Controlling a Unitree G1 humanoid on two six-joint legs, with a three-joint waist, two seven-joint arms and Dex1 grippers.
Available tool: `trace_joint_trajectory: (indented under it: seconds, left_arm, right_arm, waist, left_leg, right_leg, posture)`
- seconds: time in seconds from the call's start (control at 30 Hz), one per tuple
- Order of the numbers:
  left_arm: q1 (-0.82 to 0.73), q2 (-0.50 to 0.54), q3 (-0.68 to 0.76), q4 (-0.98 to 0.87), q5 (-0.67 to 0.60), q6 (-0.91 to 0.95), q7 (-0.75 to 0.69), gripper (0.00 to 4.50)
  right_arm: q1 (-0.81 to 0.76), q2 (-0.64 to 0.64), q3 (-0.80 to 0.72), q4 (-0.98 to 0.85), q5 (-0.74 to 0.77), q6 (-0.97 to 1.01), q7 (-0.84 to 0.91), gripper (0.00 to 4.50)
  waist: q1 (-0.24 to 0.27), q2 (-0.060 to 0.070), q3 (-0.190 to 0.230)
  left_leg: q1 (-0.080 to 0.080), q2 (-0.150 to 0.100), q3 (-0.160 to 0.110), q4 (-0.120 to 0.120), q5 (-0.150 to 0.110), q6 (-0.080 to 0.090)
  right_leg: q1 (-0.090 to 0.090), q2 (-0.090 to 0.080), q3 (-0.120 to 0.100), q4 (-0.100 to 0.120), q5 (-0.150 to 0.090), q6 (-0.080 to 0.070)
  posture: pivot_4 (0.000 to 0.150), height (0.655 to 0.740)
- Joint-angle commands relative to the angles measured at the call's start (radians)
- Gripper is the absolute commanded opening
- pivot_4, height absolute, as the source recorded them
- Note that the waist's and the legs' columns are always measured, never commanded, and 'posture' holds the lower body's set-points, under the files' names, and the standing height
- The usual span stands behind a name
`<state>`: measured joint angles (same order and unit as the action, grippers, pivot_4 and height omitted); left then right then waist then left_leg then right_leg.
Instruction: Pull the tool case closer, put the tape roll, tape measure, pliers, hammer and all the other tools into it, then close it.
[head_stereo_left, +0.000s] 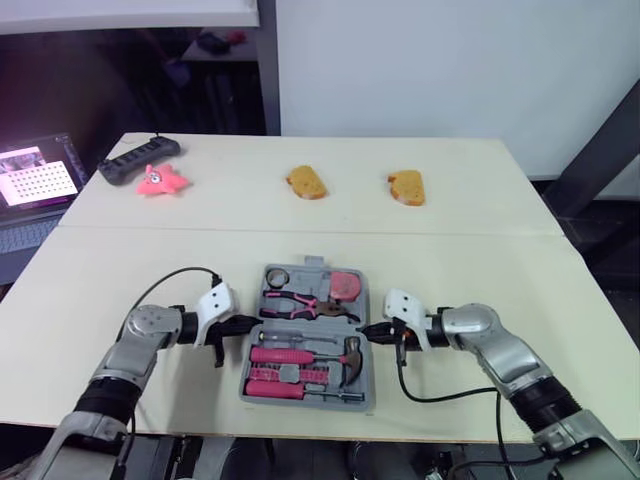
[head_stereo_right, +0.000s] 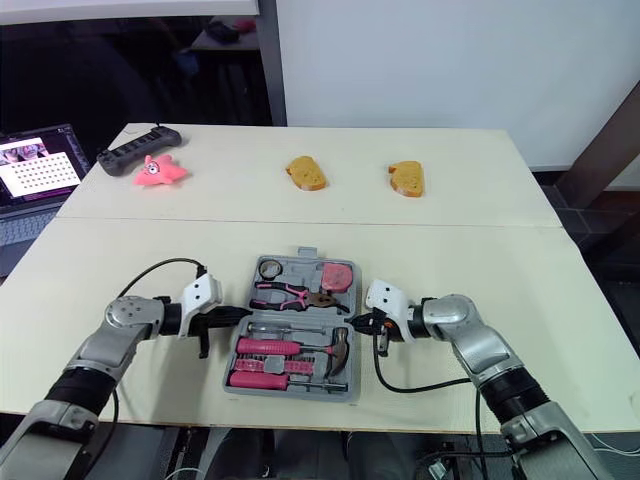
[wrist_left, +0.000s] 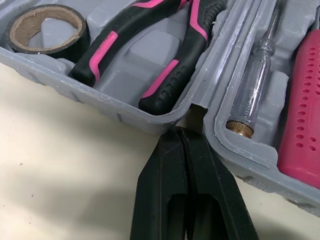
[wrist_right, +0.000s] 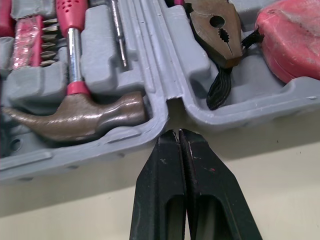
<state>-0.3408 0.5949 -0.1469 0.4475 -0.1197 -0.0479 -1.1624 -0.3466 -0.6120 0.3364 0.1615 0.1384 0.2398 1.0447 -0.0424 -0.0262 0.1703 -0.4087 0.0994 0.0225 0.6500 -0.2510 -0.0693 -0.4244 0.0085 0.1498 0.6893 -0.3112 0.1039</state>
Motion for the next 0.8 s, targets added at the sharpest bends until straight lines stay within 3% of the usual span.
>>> trace_joint_trajectory:
  seconds: [0.03, 0.8]
  left_arm:
    - [-0.006, -0.020, -0.015, -0.061, -0.019, 0.021, -0.025, 0.00]
    - [0.212, -0.044, -0.026, -0.371, -0.034, 0.204, 0.021, 0.00]
  right_arm:
    - [-0.022, 0.034, 0.001, -0.023, 0.002, -0.027, 0.024, 0.10]
    - [0.147, 0.045, -0.011, -0.217, 0.015, 0.113, 0.048, 0.10]
  waist:
    - [0.000, 0.000, 0.000]
    - [0.001, 0.001, -0.001]
  left_leg:
    - [0.000, 0.000, 0.000, 0.000, 0.000, 0.000]
    - [0.000, 0.000, 0.000, 0.000, 0.000, 0.000]
  right_leg:
    - [0.000, 0.000, 0.000, 0.000, 0.000, 0.000]
    - [0.001, 0.000, 0.000, 0.000, 0.000, 0.000]
  posture:
    - [0.150, 0.7150]
    - [0.150, 0.7150]
